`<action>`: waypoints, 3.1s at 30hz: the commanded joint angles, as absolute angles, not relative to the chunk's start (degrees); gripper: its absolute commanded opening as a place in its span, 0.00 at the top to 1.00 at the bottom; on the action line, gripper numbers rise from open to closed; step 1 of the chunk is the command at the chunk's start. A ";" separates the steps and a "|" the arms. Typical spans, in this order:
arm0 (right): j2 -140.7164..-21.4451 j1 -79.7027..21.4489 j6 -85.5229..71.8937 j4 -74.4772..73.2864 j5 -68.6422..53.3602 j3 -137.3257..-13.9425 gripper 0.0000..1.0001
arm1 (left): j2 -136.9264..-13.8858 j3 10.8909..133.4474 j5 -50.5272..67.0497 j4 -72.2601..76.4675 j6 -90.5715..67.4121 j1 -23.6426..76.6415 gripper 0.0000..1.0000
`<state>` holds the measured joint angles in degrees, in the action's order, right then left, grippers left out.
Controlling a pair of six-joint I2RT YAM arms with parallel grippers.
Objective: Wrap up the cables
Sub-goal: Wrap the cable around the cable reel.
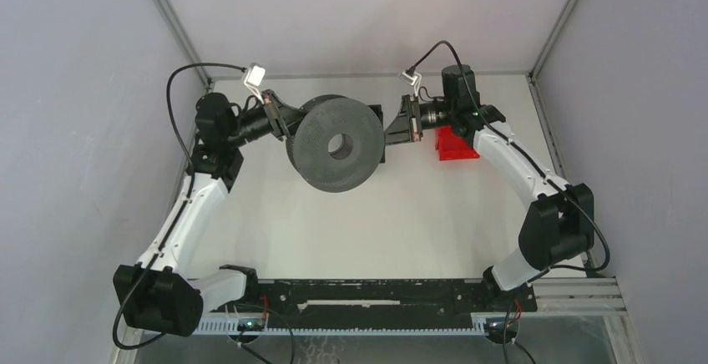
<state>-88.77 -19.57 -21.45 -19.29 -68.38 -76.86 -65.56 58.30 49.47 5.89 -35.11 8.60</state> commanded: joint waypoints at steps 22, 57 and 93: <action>-94.21 -21.31 -47.44 7.80 -69.44 -71.71 1.00 | -62.48 56.78 50.94 17.05 -38.10 8.44 1.00; -96.05 -24.10 -58.36 20.61 -61.29 -67.00 1.00 | -61.71 54.39 49.63 17.86 -35.48 11.46 1.00; -91.58 -18.25 -44.07 8.76 -61.07 -66.90 0.54 | -63.15 54.78 48.43 19.33 -42.67 11.10 1.00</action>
